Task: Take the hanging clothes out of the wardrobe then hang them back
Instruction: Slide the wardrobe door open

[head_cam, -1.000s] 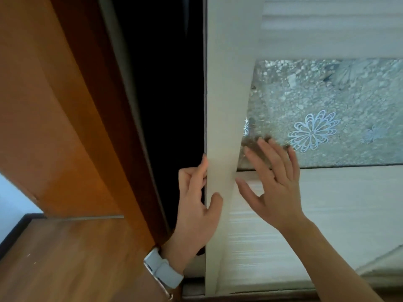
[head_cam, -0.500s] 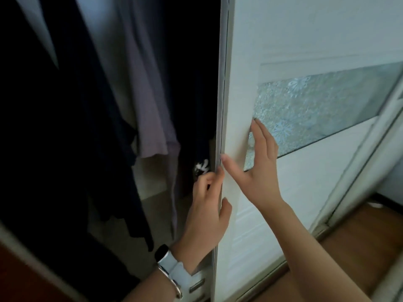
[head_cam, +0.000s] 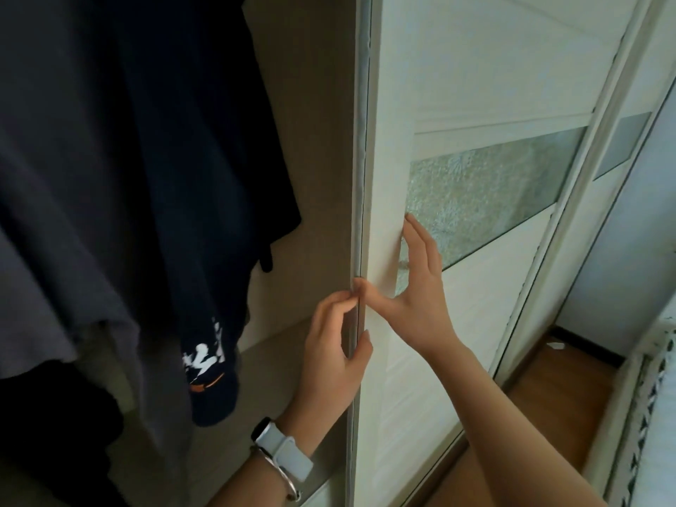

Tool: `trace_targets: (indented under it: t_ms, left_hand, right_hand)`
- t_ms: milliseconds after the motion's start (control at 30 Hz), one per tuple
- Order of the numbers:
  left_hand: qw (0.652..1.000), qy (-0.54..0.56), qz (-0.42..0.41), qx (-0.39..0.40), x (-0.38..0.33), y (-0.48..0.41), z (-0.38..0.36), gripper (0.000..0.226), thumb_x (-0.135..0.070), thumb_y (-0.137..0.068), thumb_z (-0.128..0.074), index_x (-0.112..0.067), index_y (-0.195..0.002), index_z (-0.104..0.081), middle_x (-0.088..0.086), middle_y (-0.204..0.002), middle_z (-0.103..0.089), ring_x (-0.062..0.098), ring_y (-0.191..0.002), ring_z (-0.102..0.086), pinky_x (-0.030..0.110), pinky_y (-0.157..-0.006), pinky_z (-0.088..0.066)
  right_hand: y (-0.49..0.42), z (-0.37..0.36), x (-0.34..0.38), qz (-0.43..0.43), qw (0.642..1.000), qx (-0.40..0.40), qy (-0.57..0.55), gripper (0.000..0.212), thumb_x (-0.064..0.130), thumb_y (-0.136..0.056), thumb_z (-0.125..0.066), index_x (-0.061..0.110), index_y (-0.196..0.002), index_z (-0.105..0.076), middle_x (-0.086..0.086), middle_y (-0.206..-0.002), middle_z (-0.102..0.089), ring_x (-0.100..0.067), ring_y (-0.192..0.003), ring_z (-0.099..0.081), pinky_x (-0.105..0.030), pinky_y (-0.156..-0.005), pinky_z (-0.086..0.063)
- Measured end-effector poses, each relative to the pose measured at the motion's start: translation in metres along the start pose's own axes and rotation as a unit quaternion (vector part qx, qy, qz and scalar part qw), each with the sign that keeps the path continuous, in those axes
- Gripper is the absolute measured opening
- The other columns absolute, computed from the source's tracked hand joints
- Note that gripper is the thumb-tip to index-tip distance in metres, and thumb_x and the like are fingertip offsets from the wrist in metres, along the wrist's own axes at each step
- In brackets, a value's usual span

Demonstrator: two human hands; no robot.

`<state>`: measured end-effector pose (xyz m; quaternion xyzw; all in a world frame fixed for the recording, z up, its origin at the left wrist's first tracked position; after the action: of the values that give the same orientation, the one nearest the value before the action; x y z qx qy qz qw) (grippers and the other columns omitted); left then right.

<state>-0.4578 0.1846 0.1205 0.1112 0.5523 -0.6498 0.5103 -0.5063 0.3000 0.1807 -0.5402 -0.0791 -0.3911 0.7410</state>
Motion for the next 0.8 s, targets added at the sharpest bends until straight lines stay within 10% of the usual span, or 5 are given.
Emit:
trace_targets:
  t_ms: [167, 600, 800]
  left_hand:
    - [0.994, 0.081, 0.076, -0.016, 0.010, -0.028, -0.038, 0.048, -0.012, -0.078, -0.070, -0.022, -0.118, -0.046, -0.019, -0.109, -0.051, -0.003, -0.106, -0.053, 0.001, -0.092, -0.040]
    - [0.996, 0.041, 0.078, 0.004, 0.006, -0.083, -0.098, 0.032, -0.010, -0.076, -0.072, -0.008, -0.105, -0.061, 0.000, -0.102, -0.059, 0.010, -0.095, -0.061, 0.022, -0.088, -0.052]
    - [0.998, 0.038, 0.052, -0.002, 0.010, -0.088, -0.108, 0.032, -0.012, -0.075, -0.073, -0.007, -0.104, -0.060, -0.007, -0.097, -0.054, -0.011, -0.086, -0.053, -0.002, -0.077, -0.044]
  right_hand:
    - [-0.019, 0.014, -0.039, -0.008, 1.000, 0.004, -0.011, 0.090, 0.052, -0.066, -0.061, 0.013, -0.141, -0.030, 0.012, -0.142, -0.025, -0.006, -0.136, -0.020, -0.002, -0.109, -0.009]
    - [-0.052, 0.041, -0.104, -0.048, 0.998, 0.012, -0.028, 0.091, 0.049, -0.064, -0.065, 0.018, -0.142, -0.029, 0.002, -0.150, -0.027, -0.012, -0.139, -0.021, -0.049, -0.109, -0.034]
    - [-0.054, 0.043, -0.113, -0.050, 0.998, 0.004, -0.024, 0.091, 0.049, -0.063, -0.065, 0.018, -0.142, -0.030, 0.003, -0.150, -0.026, -0.013, -0.140, -0.021, -0.036, -0.115, -0.029]
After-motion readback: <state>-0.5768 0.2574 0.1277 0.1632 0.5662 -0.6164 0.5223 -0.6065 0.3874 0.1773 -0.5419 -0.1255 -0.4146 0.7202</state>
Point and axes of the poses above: each hand's wrist, its own y-axis away from the middle knuckle, its own z-axis out of the back of the hand, x = y × z, the point moved 9 cm from there along -y, towards the middle knuckle
